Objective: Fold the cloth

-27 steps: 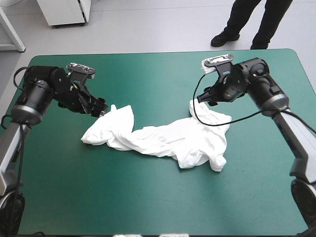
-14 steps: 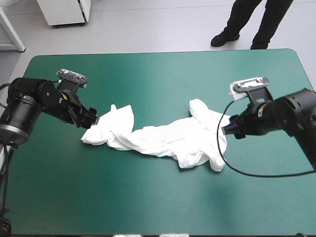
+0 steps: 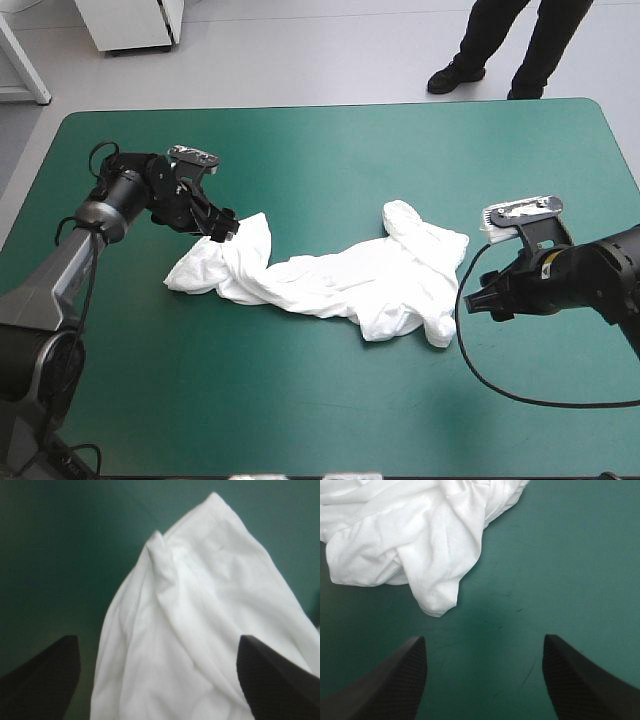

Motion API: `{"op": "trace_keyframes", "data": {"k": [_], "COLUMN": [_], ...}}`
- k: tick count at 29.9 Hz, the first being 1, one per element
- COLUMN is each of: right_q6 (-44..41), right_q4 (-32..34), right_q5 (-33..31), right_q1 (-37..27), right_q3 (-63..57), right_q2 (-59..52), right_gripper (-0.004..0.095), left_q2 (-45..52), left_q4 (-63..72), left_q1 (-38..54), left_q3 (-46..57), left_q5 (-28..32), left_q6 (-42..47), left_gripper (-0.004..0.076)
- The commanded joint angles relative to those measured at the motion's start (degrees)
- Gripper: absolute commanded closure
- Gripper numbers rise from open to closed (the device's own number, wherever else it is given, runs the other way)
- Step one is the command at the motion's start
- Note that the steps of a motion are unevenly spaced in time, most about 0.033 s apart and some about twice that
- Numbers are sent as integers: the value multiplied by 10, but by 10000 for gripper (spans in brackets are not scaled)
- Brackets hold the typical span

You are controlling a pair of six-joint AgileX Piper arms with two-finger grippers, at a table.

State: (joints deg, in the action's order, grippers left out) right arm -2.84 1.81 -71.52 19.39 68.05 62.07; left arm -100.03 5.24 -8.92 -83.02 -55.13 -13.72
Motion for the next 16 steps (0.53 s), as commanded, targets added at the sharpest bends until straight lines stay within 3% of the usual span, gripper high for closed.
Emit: {"op": "trace_keyframes", "data": {"k": [1,5,16], "right_q6": [0,0,0], "right_q4": [-1,-4,-4], "right_q5": [13,12,11], "right_q1": [-4,-4,-4], "right_q3": [13,13,13], "right_q2": [3,9,10], "right_gripper": [291,291,304], "left_q2": [-25,-91,-144], "left_q4": [12,12,-9], "left_q1": [-2,-2,-6], "left_q3": [-77,-147,-173], "left_q5": [16,-3,-31], "left_q6": [14,23,33], "left_gripper": [158,239,245]}}
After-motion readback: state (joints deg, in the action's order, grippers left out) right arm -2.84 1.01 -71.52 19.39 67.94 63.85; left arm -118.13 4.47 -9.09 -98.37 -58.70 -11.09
